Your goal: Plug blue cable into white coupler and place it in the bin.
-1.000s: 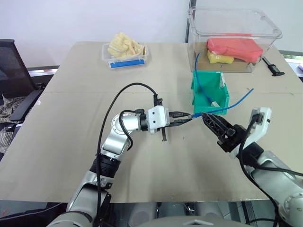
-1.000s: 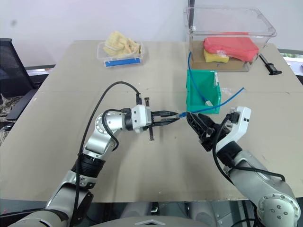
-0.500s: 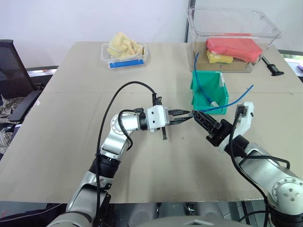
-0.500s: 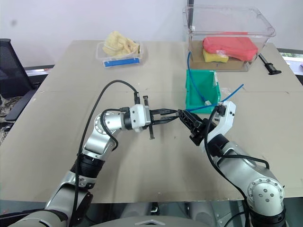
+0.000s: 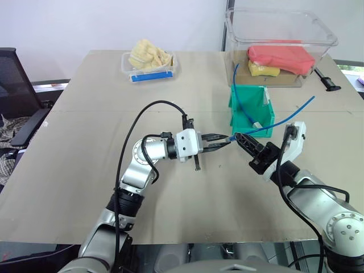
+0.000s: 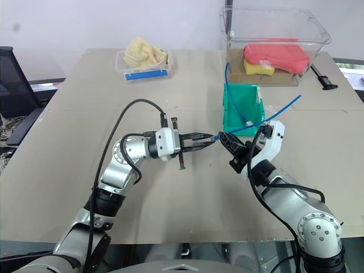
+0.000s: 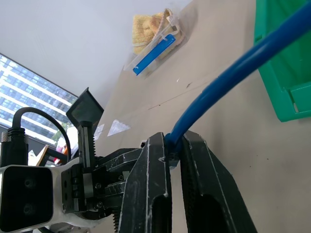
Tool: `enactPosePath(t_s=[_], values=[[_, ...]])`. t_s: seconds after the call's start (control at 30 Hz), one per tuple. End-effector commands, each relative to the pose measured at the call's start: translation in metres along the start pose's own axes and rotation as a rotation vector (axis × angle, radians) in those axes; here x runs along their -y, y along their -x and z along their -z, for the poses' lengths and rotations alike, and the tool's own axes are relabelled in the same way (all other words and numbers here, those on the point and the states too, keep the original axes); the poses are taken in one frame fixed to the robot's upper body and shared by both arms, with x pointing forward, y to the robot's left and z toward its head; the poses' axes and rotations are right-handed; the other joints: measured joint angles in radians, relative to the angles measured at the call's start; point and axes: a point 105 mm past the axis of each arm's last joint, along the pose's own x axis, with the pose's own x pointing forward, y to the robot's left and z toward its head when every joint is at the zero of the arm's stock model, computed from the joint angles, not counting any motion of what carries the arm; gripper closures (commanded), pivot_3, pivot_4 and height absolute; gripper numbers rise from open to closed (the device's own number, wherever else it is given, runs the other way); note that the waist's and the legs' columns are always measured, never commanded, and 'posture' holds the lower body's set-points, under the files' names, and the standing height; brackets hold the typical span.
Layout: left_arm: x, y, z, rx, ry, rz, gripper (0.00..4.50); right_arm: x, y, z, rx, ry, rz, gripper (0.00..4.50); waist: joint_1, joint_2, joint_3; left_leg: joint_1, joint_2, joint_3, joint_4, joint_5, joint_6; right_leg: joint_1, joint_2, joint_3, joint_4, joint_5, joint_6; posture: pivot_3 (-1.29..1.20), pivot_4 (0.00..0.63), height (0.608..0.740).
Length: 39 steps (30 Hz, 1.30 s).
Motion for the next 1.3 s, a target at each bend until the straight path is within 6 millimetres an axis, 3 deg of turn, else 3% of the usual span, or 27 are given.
enactPosePath(t_s=[0.03,0.13,0.3,0.33,0.37,0.43,0.63,0.7,0.8,1.1,1.3], values=[[-0.008,-0.001,-0.014,0.037,-0.056,-0.027,4.5,-0.012,0.0,0.0,-0.007,0.001,-0.058,4.47,0.0,0.0,0.0,0.0,0.0,0.0,0.0,0.0,0.0,0.0,0.0,0.0,0.0,0.0,0.0,0.0,0.15,0.74],[-0.01,0.002,-0.015,0.045,0.015,-0.034,4.5,-0.011,0.0,-0.001,-0.004,-0.002,-0.059,4.47,0.0,0.0,0.0,0.0,0.0,0.0,0.0,0.0,0.0,0.0,0.0,0.0,0.0,0.0,0.0,0.0,0.15,0.74],[-0.019,0.017,-0.005,-0.029,0.15,-0.102,2.25,-0.011,-0.001,-0.006,0.011,-0.011,-0.071,4.5,-0.003,0.0,0.0,0.0,0.0,0.0,0.0,0.0,0.0,0.0,0.0,0.0,0.0,0.0,0.0,0.0,0.15,0.74],[-0.02,0.022,-0.003,-0.046,0.181,-0.124,1.58,-0.011,-0.001,-0.007,0.012,-0.011,-0.073,4.5,-0.004,0.0,0.0,0.0,0.001,0.0,0.0,0.0,0.0,0.0,0.0,0.0,0.0,0.0,0.0,0.0,0.15,0.74],[-0.022,0.03,-0.001,-0.069,0.226,-0.143,1.36,-0.01,-0.001,-0.007,0.013,-0.01,-0.073,4.5,-0.007,0.0,0.0,0.0,0.001,0.0,0.0,0.0,0.0,0.0,0.001,0.0,0.0,0.0,0.0,0.0,0.15,0.74],[-0.025,0.05,0.003,-0.114,0.318,-0.182,0.33,-0.007,0.001,-0.009,0.014,-0.006,-0.071,4.5,-0.014,0.0,0.0,0.0,0.001,0.0,0.0,0.0,0.0,0.0,0.001,0.0,0.0,0.0,0.0,0.0,0.15,0.74],[-0.048,0.122,0.023,-0.294,0.453,-0.35,0.33,0.0,0.01,-0.016,0.025,0.008,-0.062,4.5,-0.022,0.0,0.0,0.0,0.002,-0.001,-0.001,0.0,0.0,-0.001,0.001,0.0,0.0,0.0,0.0,0.0,0.15,0.74],[-0.054,0.147,0.031,-0.377,0.47,-0.336,0.33,0.0,0.014,-0.02,0.038,-0.001,-0.068,4.5,-0.021,0.0,0.0,0.0,0.002,-0.001,-0.001,0.0,0.0,-0.001,0.001,-0.002,0.0,0.0,0.0,0.0,0.15,0.74],[-0.051,0.163,0.046,-0.49,0.424,-0.24,0.33,0.0,0.017,-0.021,0.029,0.015,-0.076,4.5,-0.02,0.0,0.0,0.0,0.002,0.0,-0.001,0.0,0.0,-0.001,0.001,-0.002,0.0,0.0,0.0,0.0,0.15,0.74],[-0.063,0.152,0.082,-0.591,0.344,-0.065,0.33,-0.004,0.017,-0.016,0.024,0.032,-0.074,4.5,0.0,-0.001,0.001,-0.001,0.0,0.002,-0.001,0.0,0.0,-0.001,0.0,-0.001,-0.001,0.0,0.0,0.0,0.15,0.74],[-0.065,0.142,0.094,-0.609,0.315,-0.018,0.33,-0.005,0.022,-0.015,0.041,0.043,-0.047,4.5,-0.002,-0.002,0.001,-0.002,0.001,0.002,-0.001,-0.001,0.002,-0.002,0.0,-0.002,-0.001,0.0,0.0,0.0,0.15,0.74]])
